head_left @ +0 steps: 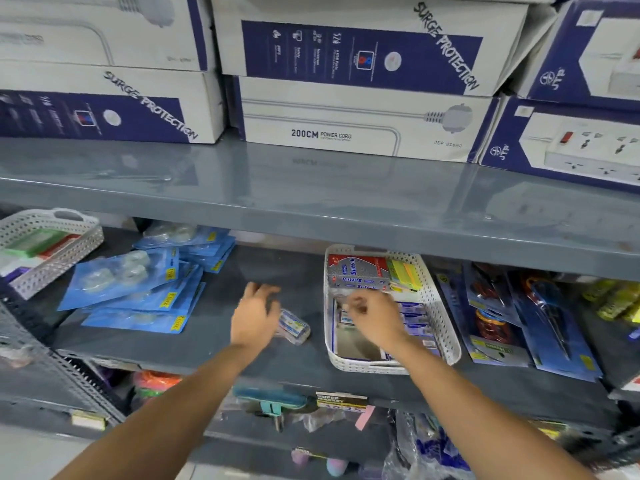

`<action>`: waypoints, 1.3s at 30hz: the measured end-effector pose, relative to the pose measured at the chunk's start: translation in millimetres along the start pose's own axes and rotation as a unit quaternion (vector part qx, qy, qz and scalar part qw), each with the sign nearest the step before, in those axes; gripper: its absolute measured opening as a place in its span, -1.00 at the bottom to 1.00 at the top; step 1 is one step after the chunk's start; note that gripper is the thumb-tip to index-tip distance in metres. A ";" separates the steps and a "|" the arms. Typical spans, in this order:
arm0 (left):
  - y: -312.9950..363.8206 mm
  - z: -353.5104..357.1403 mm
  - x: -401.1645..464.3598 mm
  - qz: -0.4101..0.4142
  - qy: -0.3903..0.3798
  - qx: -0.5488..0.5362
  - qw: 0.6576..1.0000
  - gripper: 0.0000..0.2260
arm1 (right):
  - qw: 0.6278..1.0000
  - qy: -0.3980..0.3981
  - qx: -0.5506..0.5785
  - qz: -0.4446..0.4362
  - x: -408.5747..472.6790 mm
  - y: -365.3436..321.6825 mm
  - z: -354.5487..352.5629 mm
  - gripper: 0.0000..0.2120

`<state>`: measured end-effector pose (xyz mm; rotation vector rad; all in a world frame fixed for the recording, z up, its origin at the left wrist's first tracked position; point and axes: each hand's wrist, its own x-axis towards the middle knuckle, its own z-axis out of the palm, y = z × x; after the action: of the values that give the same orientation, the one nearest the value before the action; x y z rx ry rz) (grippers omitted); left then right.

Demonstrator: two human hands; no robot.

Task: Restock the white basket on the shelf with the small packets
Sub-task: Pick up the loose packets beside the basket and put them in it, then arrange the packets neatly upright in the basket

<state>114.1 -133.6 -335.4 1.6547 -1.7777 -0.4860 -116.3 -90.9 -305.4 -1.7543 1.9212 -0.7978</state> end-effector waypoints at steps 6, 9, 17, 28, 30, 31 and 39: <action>-47.7 14.1 19.8 -0.031 -0.224 0.118 0.967 -0.39 | 0.982 -0.117 -0.126 -0.079 9.0 -50.2 62.5 -0.60; -42.2 20.0 16.8 -0.042 -0.271 0.118 0.954 -0.38 | 0.960 -0.135 -0.236 -0.074 9.4 -51.4 83.4 -0.46; -37.3 9.1 11.7 -0.062 -0.216 0.085 0.971 -0.62 | 0.984 -0.070 -0.158 -0.049 11.9 -50.8 80.3 -0.58; 66.0 -4.4 16.0 0.027 -0.253 -0.080 0.964 -0.63 | 0.990 0.072 -0.061 0.105 -13.8 26.0 -65.8 -0.59; 80.5 12.1 13.0 0.060 -0.293 0.005 0.954 -0.54 | 0.986 0.064 -0.076 0.132 -23.2 50.0 -69.3 -0.60; 84.6 20.1 11.1 0.066 -0.318 0.048 0.945 -0.47 | 0.986 0.055 -0.079 0.137 -26.9 60.1 -67.0 -0.61; 90.6 68.2 11.9 0.140 -0.351 0.293 0.878 -0.49 | 0.982 0.041 -0.094 0.158 -38.2 98.2 -45.5 -0.44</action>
<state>1.3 -144.1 -321.8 1.6594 -2.8878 -0.4750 -215.0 -43.0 -338.8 -1.4774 2.3205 -0.5981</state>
